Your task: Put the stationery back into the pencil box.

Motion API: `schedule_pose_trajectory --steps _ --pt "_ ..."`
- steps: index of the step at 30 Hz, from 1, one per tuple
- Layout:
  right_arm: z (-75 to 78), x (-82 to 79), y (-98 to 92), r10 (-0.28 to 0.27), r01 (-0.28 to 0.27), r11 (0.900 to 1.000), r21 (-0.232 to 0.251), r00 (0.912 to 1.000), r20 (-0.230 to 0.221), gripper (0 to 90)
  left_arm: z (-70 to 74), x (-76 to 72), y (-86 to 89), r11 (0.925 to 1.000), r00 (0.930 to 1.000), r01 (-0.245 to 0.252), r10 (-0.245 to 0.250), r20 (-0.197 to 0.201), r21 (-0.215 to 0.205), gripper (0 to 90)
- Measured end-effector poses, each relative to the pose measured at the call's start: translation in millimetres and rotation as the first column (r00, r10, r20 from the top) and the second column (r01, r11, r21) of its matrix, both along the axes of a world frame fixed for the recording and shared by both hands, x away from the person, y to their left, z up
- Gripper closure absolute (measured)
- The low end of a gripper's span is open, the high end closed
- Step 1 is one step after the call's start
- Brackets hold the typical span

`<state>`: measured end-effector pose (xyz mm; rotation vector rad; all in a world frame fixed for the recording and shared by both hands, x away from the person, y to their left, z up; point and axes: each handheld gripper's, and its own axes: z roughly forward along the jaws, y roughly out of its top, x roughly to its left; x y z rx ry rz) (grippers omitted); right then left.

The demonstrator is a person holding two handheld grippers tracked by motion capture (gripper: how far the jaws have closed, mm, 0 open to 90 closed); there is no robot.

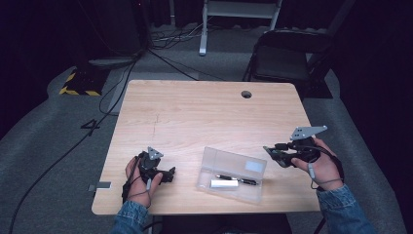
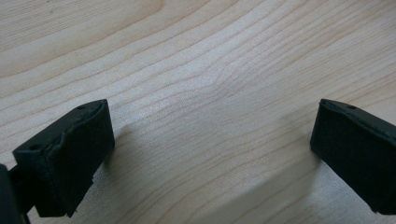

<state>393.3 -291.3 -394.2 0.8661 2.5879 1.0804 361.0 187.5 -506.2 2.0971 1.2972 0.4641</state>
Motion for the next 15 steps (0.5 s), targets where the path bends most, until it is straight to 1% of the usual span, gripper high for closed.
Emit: schedule_pose_trajectory --steps 2,4,7,11,15 --pt "3.9 -4.8 4.8 0.022 -0.022 1.0 0.004 0.9997 0.011 54.1 0.0 0.2 -0.1 1.0 1.0 -0.001 0.001 -0.001 0.0 0.1" --pt "7.3 -9.6 9.8 0.043 -0.043 0.999 0.012 0.999 0.013 54.1 0.0 0.3 -0.1 1.0 1.0 -0.001 0.001 -0.001 0.0 0.1" --pt "9.5 -15.0 17.2 0.072 -0.072 0.997 0.011 0.9973 0.015 54.1 0.0 0.8 -0.3 1.0 1.0 -0.002 0.002 -0.002 0.0 0.1" --pt "8.9 -22.4 29.4 0.117 -0.117 0.993 0.001 0.993 0.014 54.1 0.2 2.1 -0.3 1.0 1.0 0.0 0.0 -0.001 0.003 0.1" --pt "7.2 -28.8 40.9 0.164 -0.164 0.986 -0.008 0.9864 0.008 54.1 0.1 2.5 -0.6 1.0 1.0 -0.001 0.001 -0.001 0.003 0.1"
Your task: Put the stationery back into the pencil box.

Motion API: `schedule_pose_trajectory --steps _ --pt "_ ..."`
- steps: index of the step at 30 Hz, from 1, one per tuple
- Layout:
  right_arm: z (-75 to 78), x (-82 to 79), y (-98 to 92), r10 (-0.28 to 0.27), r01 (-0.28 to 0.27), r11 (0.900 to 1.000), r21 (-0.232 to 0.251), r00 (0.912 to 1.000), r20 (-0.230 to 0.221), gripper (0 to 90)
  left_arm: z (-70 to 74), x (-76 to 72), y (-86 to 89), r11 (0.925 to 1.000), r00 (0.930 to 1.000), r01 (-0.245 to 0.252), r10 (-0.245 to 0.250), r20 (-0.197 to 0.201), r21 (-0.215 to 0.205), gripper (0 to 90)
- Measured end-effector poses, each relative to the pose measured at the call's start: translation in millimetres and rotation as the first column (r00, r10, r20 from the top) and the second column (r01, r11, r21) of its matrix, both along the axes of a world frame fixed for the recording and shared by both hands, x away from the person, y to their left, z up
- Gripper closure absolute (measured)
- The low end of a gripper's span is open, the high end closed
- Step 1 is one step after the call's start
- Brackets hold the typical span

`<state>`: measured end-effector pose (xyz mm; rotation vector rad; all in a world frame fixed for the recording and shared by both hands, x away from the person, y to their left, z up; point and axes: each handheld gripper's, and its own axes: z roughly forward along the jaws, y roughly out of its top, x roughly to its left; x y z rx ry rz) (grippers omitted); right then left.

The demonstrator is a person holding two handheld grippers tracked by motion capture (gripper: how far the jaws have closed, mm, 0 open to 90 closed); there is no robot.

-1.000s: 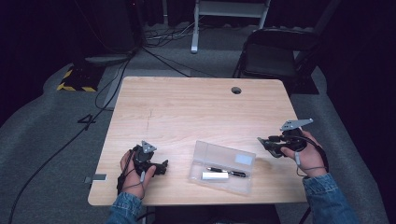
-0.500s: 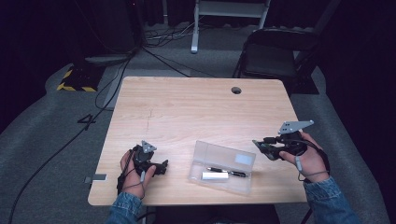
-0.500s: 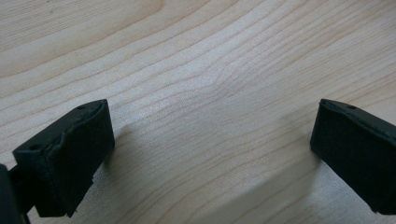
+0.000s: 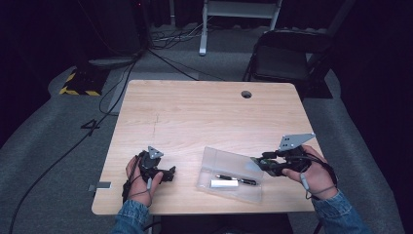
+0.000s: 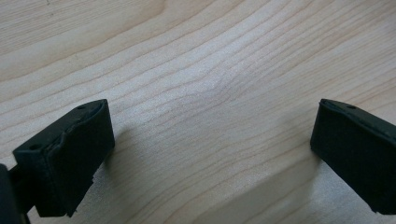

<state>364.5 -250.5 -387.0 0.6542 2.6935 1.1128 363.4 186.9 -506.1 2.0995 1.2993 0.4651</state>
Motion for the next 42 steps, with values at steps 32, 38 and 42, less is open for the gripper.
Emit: schedule_pose_trajectory --steps 32,38,42 --pt "-53.2 -15.5 59.7 0.195 -0.214 0.97 -0.119 0.9684 -0.156 54.0 -0.1 0.6 -0.2 1.0 1.0 0.001 -0.001 0.0 -0.001 0.1" --pt "-59.3 -13.5 60.7 0.197 -0.22 0.966 -0.138 0.9665 -0.165 54.0 -0.1 0.6 -0.2 1.0 1.0 0.001 -0.001 0.0 -0.001 0.1" --pt "-62.8 -12.4 60.6 0.196 -0.223 0.964 -0.149 0.9648 -0.176 54.0 -0.1 0.6 -0.2 1.0 1.0 0.001 -0.001 0.0 -0.001 0.1"
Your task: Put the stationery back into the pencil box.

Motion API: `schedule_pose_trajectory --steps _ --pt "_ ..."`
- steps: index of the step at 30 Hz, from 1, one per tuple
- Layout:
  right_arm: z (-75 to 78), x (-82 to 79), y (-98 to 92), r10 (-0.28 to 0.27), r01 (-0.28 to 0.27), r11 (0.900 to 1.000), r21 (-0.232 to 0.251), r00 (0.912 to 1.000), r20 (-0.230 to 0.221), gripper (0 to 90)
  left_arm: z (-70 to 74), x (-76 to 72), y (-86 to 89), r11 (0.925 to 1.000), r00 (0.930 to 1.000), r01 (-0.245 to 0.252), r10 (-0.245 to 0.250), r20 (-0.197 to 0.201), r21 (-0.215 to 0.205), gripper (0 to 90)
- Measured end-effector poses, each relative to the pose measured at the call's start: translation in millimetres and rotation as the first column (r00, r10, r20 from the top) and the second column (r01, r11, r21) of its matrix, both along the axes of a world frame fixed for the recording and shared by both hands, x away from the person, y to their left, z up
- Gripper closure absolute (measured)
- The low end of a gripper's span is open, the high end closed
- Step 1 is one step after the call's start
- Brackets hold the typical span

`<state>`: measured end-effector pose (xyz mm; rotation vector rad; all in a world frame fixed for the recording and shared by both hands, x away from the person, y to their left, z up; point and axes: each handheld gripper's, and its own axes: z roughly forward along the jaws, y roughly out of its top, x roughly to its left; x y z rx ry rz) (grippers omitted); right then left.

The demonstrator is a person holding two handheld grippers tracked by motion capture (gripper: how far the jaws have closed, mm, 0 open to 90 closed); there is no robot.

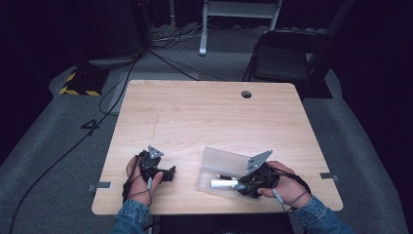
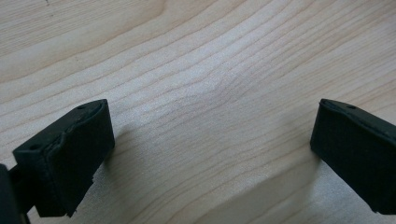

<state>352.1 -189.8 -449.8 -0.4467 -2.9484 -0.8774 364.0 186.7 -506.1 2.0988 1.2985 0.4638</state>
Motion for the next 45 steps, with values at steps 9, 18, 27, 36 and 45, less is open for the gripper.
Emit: schedule_pose_trajectory --steps 9,18,27,36,45 --pt "-4.4 2.0 0.2 0.011 -0.011 1.0 -0.004 0.9999 -0.012 53.9 0.1 0.0 0.0 1.0 1.0 0.0 0.0 0.0 0.001 0.1" --pt "-6.7 2.7 1.2 0.012 -0.012 1.0 -0.008 0.9999 -0.012 53.9 0.0 0.0 0.0 1.0 1.0 0.0 0.0 0.0 0.001 0.1" --pt "-10.5 3.1 2.6 0.022 -0.022 1.0 -0.014 0.9997 -0.007 53.8 0.0 0.1 -0.1 1.0 1.0 -0.001 0.001 0.001 -0.001 0.1" --pt "-12.5 3.7 2.1 0.028 -0.028 0.999 -0.018 0.999 -0.034 53.0 -0.2 0.3 -0.3 1.0 1.0 -0.001 0.001 0.001 -0.004 0.1" --pt "-12.1 4.7 -0.1 0.011 -0.011 1.0 -0.009 0.999 -0.044 47.3 -0.1 0.3 -0.2 1.0 1.0 0.0 0.0 0.002 -0.001 0.1"
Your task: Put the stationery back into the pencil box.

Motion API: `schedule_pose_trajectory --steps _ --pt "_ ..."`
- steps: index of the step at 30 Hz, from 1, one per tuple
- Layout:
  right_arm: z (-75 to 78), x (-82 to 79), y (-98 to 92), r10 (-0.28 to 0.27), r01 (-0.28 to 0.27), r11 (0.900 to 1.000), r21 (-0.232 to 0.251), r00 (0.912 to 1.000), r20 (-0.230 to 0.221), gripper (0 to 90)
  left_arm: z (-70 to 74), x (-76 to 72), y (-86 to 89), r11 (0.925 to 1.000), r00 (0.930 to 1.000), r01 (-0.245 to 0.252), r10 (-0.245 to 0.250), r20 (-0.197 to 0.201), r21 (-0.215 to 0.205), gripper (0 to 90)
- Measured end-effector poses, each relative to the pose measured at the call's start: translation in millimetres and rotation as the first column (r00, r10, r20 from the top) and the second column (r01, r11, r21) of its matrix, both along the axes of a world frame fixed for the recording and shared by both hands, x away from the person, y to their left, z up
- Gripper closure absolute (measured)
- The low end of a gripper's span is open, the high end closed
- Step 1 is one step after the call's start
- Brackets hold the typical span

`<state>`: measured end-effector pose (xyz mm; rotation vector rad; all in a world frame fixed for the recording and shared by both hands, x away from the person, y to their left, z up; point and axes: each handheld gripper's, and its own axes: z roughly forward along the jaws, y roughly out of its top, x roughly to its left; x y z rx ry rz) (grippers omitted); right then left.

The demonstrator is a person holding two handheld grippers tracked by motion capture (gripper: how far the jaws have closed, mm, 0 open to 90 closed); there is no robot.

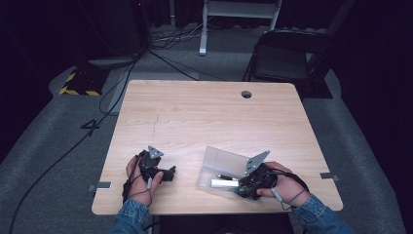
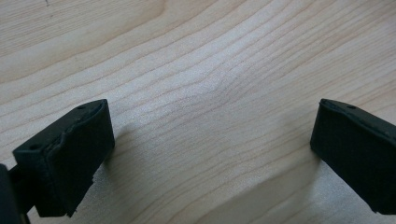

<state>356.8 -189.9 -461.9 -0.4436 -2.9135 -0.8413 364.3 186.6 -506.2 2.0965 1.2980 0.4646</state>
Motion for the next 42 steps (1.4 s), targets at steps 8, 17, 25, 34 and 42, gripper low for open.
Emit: schedule_pose_trajectory --steps 8,17,25,34,42 --pt "15.5 -2.4 -6.3 -0.011 0.01 1.0 0.021 0.9996 0.024 73.0 0.0 0.0 -0.1 1.0 1.0 0.0 0.0 0.0 -0.001 0.1" --pt "8.0 -4.3 -2.3 0.024 -0.022 0.998 -0.06 0.9992 0.033 78.7 -0.1 0.1 -0.2 1.0 1.0 -0.001 0.001 -0.001 -0.002 0.1" --pt "5.7 -2.9 -2.9 0.016 -0.014 0.998 -0.066 0.9995 0.029 74.9 -0.1 0.2 -0.2 1.0 1.0 -0.001 0.001 -0.001 -0.002 0.1" --pt "21.3 -1.6 -11.0 -0.051 0.049 0.998 0.026 0.9957 0.077 69.2 0.1 0.7 -0.1 1.0 1.0 0.002 -0.002 -0.001 0.0 0.1" --pt "40.7 4.7 -30.3 -0.182 0.163 0.978 0.131 0.9723 0.146 59.1 0.0 0.9 -0.1 1.0 1.0 0.002 -0.002 0.0 -0.001 0.1"
